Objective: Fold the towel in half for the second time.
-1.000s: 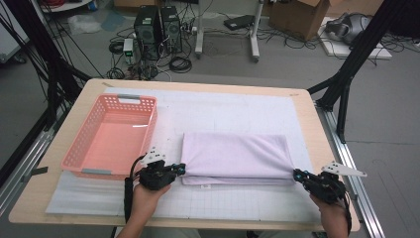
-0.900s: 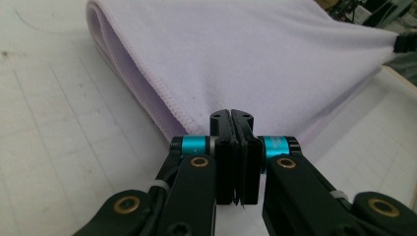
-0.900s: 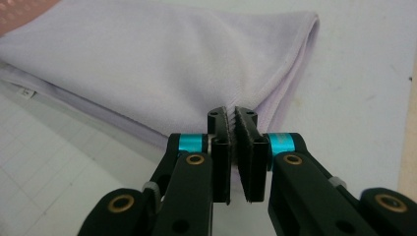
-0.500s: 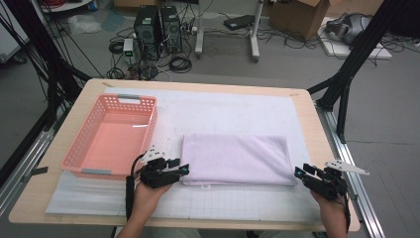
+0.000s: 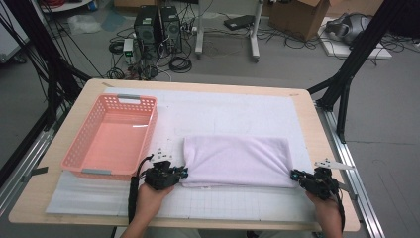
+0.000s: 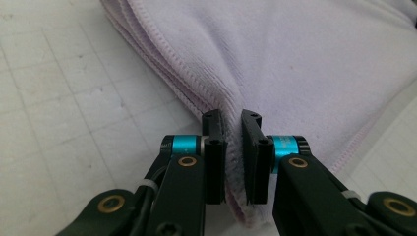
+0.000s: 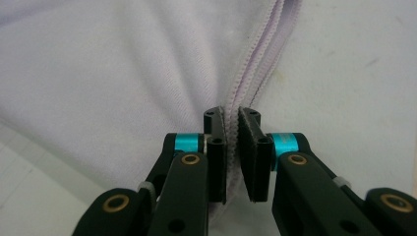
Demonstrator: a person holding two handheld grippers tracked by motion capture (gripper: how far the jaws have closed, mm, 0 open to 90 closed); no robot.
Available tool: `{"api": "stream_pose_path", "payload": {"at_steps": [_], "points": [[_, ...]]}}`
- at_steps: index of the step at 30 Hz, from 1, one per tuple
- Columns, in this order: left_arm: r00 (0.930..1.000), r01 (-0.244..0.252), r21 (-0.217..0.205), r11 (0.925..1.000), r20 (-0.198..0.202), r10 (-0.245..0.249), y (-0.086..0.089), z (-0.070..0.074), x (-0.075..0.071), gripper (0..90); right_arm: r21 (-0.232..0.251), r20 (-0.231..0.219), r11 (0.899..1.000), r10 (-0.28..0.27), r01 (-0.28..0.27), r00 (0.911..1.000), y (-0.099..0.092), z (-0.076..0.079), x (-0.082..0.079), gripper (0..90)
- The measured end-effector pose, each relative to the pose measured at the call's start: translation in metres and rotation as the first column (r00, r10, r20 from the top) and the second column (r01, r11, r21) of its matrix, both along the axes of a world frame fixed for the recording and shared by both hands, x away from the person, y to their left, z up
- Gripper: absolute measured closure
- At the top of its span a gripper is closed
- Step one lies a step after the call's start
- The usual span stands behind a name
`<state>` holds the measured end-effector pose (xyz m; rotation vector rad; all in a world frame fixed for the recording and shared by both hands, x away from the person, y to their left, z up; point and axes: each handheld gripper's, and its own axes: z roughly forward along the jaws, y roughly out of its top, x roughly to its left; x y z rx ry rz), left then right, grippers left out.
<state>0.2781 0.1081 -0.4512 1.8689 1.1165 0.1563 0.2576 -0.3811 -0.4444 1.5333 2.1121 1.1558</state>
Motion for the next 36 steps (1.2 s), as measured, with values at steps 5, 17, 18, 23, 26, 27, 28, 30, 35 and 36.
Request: {"api": "stream_pose_path", "payload": {"at_steps": [5,17,18,23,26,27,28,30,35,36], "points": [[0.9999,0.016,-0.005,0.9999,0.007,-0.016,0.003,0.001,-0.003,80.5,-0.015,-0.017,1.0,0.012,-0.012,0.9998,0.002,0.003,-0.009,82.1],[0.9837,0.04,-0.072,0.9966,0.178,-0.026,0.005,0.007,0.005,53.1,-0.025,0.162,0.999,0.033,-0.03,0.9862,-0.002,0.012,0.01,61.6],[0.9828,0.036,-0.075,0.9965,0.183,-0.022,0.004,0.007,0.006,52.9,-0.038,0.161,0.998,0.058,-0.052,0.9853,0.002,0.011,0.014,64.0],[0.9787,0.037,-0.072,0.9967,0.204,-0.022,0.002,0.008,0.007,52.0,-0.166,0.106,0.98,0.128,-0.109,0.9861,0.028,0.001,0.049,68.5],[0.9782,0.031,-0.077,0.9965,0.207,-0.015,0.003,0.008,0.006,48.6,-0.143,0.079,0.989,0.039,-0.027,0.9961,0.02,-0.001,0.06,75.2],[0.9781,0.027,-0.08,0.9964,0.208,-0.01,0.003,0.008,0.006,47.9,-0.161,0.083,0.987,0.014,0.0,0.9965,0.017,0.0,0.061,75.9],[0.9767,0.025,-0.078,0.9966,0.214,-0.008,0.003,0.008,0.006,47.0,-0.165,0.084,0.986,-0.006,0.02,0.9964,0.015,0.001,0.061,74.9],[0.976,0.024,-0.074,0.997,0.218,-0.007,0.004,0.008,0.005,44.8,-0.153,0.078,0.987,-0.032,0.044,0.9964,0.009,0.002,0.056,63.6],[0.9721,0.024,-0.079,0.9966,0.235,-0.005,0.003,0.009,0.004,40.0,-0.062,0.149,0.998,0.02,-0.011,0.9886,-0.009,0.011,0.026,54.4],[0.9703,0.028,-0.081,0.9963,0.242,-0.008,0.003,0.009,0.003,39.3,-0.054,0.162,0.998,0.031,-0.022,0.9863,-0.011,0.012,0.021,52.1]]}}
